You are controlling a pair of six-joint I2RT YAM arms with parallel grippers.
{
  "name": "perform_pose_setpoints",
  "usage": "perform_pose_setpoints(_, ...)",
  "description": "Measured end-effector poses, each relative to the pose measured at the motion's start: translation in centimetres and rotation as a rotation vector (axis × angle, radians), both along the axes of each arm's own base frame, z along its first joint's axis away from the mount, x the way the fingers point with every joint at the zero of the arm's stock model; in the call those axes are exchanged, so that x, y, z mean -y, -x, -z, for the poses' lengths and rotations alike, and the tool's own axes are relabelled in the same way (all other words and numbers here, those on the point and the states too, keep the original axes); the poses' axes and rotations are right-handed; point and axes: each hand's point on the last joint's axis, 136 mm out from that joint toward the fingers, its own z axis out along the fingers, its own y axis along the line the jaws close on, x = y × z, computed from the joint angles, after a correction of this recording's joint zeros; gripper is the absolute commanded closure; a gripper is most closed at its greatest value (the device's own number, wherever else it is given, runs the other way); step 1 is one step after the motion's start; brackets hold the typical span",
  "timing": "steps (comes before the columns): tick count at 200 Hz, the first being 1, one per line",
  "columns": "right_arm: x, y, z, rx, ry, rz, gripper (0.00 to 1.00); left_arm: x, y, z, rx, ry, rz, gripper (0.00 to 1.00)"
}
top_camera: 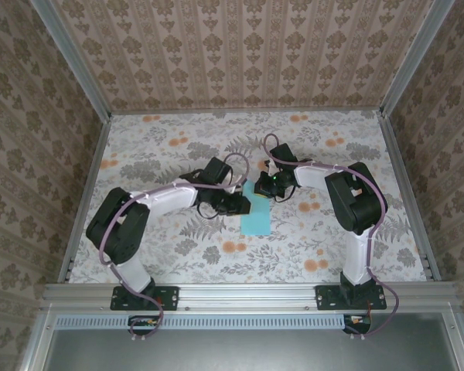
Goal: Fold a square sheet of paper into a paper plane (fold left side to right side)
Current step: First fold the square sheet of paper in half at the center of the table, then hold the square sheet of paper at the center of the table.
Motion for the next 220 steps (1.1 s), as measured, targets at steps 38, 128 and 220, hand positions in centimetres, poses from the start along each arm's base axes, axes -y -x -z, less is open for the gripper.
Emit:
perform_pose_setpoints(38,0.0,0.0,0.0,0.0,0.0,0.0,0.92,1.4,-2.2,2.6,-0.015,-0.028,0.013,0.77)
perform_pose_setpoints(128,0.1,-0.1,-0.4,0.011,0.0,-0.003,0.84,1.4,-1.3,5.8,-0.054,-0.094,0.038,0.78)
perform_pose_setpoints(220,2.4,5.9,-5.5,0.079,0.012,-0.015,0.9,1.4,-0.9,6.1,-0.055,-0.097,0.039,0.78)
